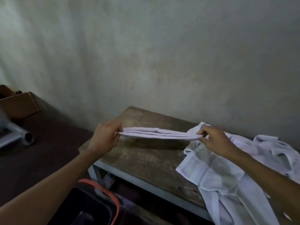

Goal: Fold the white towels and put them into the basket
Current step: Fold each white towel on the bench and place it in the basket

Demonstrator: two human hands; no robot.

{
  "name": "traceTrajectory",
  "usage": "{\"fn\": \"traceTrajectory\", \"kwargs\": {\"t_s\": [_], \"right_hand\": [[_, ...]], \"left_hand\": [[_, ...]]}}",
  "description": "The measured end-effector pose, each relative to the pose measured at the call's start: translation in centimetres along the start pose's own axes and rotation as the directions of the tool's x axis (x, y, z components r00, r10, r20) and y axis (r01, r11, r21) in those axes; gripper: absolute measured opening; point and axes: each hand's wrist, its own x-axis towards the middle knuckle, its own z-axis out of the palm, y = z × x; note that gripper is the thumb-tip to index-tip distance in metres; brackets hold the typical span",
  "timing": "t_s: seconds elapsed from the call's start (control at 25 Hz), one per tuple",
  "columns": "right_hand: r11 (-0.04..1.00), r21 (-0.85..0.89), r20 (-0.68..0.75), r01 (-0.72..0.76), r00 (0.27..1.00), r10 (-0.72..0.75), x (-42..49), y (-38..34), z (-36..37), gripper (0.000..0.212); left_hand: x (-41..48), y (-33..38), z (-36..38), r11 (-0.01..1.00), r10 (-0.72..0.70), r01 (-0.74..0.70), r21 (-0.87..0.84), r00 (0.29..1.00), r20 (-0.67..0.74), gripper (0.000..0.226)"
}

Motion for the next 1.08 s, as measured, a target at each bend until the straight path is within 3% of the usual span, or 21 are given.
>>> {"fn": "traceTrajectory", "kwargs": {"t_s": [0.08,0.2,0.28,0.36,0.48,0.64,0.84,0.96,1.08], "right_hand": [[0.998,-0.050,0.210,-0.031,0.977,0.040,-2.8,1.1,1.7,0.025],[0.974,-0.227,0.361,0.012,0.930,0.073,-4.6,1.9,2.4,0.029],[0.959,-0.281,0.396,0.043,0.915,0.075,-4.6,1.6,2.4,0.015],[0.959,-0.282,0.445,0.031,0.890,0.102,-4.0,1.5,2.3,0.019],[0.960,-0.276,0.507,0.045,0.856,0.106,-3.1,1.3,2.7,0.022],[0.945,-0.312,0.489,0.099,0.869,0.071,-2.9,1.4,3.2,0.015],[0.925,-0.347,0.495,0.157,0.868,0.039,-2.8,1.3,3.3,0.017],[0.942,-0.312,0.470,0.124,0.882,0.039,-2.5,1.7,3.5,0.012],[0.963,-0.263,0.359,0.059,0.933,0.040,-2.4,1.4,3.1,0.007]], "left_hand": [[-4.1,-0.3,1.8,0.998,0.046,-0.040,-0.045,0.988,0.147,0.014],[-7.7,0.0,3.0,0.990,0.123,-0.092,-0.106,0.930,0.346,0.029],[-8.3,0.5,2.9,0.992,0.064,-0.022,-0.123,0.934,0.351,0.040],[-8.3,0.7,2.8,0.985,-0.033,0.085,-0.151,0.948,0.317,0.045],[-7.7,0.6,3.2,0.989,-0.026,0.074,-0.125,0.937,0.349,0.030],[-7.2,1.2,3.4,1.000,0.010,-0.007,-0.008,0.935,0.354,0.022],[-7.2,0.4,2.9,0.996,0.086,-0.082,-0.027,0.910,0.406,0.028],[-7.0,0.6,2.9,0.974,0.200,-0.226,0.023,0.898,0.392,0.035],[-6.2,1.4,2.3,0.985,0.162,-0.170,0.003,0.943,0.289,0.036]]}}
